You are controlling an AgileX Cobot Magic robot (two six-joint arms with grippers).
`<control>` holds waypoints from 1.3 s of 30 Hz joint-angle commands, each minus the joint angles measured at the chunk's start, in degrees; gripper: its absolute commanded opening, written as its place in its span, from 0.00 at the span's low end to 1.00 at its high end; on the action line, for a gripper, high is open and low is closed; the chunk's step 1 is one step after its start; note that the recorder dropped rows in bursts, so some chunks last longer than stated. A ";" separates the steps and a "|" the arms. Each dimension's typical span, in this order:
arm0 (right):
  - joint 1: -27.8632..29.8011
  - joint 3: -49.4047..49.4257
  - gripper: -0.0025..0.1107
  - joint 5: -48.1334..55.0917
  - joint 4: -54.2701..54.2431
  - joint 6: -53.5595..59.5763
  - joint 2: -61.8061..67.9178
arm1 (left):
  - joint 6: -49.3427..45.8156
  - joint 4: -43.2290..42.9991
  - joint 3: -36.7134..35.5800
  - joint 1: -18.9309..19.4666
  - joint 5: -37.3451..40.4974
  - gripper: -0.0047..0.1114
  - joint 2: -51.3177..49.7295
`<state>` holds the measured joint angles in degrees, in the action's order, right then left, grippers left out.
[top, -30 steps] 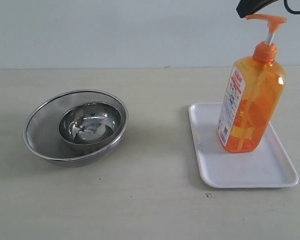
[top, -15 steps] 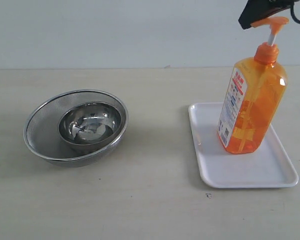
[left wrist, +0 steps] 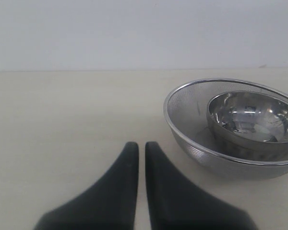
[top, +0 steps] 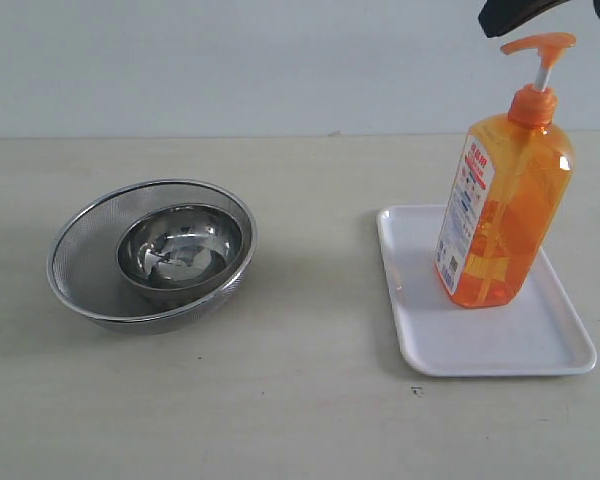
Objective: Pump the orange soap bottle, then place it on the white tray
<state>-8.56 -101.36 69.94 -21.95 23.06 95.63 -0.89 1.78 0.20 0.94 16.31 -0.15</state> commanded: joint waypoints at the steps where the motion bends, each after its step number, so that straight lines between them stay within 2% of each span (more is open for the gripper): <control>1: -0.12 1.63 0.02 0.02 -0.30 0.04 -0.86 | -0.16 0.52 -0.20 0.15 -0.21 0.08 0.15; 7: -0.12 5.28 0.02 0.02 -0.30 1.40 -1.92 | -0.16 0.52 -0.20 0.15 -0.21 0.08 0.15; 33: -0.12 8.29 0.02 0.02 1.11 0.75 -6.12 | -0.16 0.52 -0.20 0.15 -0.21 0.08 0.15; 39: -0.12 8.29 0.02 0.02 4.20 -0.45 -8.02 | -0.16 0.52 -0.20 0.15 -0.21 0.08 0.15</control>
<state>-8.56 -93.12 70.06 -19.47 23.22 89.03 -0.89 1.78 0.20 0.94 16.31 -0.15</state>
